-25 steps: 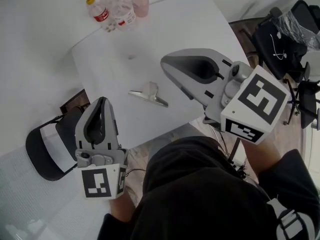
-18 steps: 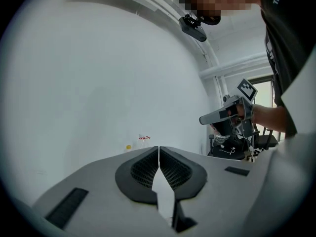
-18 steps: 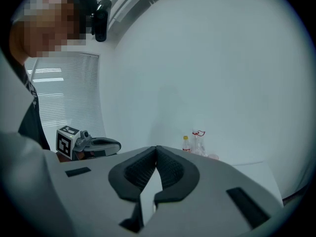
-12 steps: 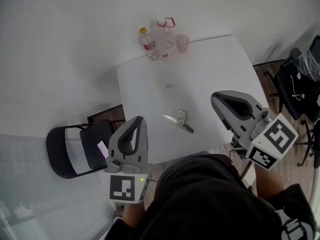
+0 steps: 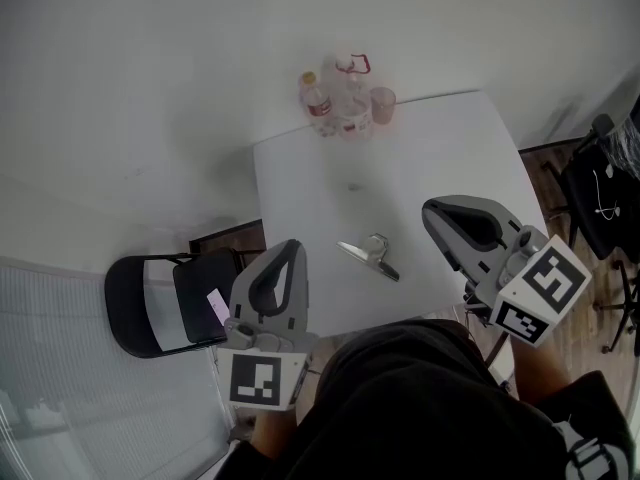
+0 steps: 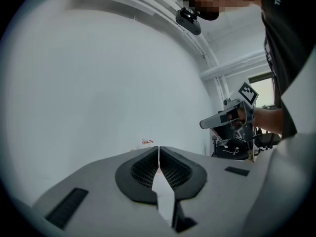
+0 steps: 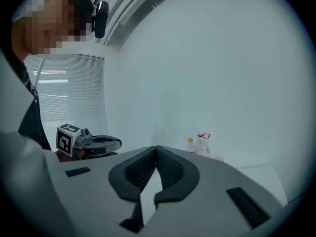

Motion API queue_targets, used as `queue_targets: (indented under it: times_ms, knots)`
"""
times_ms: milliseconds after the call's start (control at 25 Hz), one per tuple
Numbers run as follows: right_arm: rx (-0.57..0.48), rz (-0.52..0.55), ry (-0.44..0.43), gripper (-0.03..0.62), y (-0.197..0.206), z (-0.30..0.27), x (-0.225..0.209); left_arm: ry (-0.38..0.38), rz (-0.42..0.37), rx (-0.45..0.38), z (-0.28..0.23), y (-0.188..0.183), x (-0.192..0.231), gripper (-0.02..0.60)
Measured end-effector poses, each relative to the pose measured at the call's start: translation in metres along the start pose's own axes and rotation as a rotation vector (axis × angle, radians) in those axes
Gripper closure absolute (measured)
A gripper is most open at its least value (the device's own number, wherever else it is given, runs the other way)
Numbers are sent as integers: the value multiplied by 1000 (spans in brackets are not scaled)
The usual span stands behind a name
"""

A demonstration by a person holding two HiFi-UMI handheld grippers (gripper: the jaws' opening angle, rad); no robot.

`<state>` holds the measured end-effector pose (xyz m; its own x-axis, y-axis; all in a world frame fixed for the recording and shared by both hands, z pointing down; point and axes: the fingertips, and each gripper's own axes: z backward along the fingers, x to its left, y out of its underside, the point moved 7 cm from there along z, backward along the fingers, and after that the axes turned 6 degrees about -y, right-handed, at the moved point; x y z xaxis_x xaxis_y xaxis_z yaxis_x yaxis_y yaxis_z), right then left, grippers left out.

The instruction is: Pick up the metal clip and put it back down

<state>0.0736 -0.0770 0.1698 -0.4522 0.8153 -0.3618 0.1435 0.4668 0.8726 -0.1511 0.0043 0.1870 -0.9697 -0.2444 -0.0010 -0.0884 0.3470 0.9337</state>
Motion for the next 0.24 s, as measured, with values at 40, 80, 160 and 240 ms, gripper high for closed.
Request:
queue_targets:
  times_ms: [40,80,160,240]
  knots:
    - [-1,1,-4,576,0,0,0,-5,7,6,0,-1,0,558]
    - [-2,1,-7,576,0,-1,0,-7,16,9,0,-1,-1,558]
    - [-5,2,-12,576,-1,-1,-1,-4,29,8,1,-1,-3,558]
    - [-6,2,-16,576,-1,-1,-1,-2,35,8,1,-1,-5,558]
